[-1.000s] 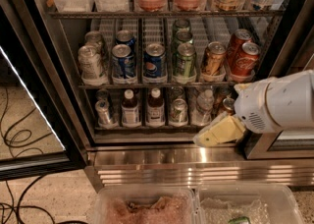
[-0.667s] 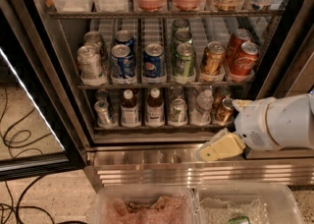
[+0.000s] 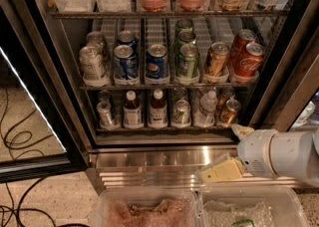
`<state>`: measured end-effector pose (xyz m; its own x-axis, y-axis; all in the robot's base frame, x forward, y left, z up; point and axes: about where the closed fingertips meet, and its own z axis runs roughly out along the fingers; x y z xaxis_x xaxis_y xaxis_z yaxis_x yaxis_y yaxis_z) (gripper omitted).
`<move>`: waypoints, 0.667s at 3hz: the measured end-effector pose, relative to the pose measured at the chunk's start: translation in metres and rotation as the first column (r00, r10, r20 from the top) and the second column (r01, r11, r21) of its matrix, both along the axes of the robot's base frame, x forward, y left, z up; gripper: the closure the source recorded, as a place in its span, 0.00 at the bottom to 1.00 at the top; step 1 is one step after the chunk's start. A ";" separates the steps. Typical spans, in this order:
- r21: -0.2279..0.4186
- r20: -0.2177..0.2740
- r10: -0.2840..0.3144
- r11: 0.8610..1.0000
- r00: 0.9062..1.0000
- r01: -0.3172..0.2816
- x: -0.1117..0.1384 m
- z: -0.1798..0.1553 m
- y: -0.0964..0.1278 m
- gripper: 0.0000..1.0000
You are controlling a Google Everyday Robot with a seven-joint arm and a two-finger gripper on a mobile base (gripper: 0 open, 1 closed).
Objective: Pick 7up can from bottom shelf of fridge
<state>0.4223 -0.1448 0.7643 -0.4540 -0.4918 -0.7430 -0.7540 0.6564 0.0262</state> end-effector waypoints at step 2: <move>-0.052 0.035 0.035 0.998 0.999 -0.033 0.002 -0.008 0.009 0.00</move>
Offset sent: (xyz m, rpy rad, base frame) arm 0.0063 0.0184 -0.0178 -0.1379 -0.0858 0.0807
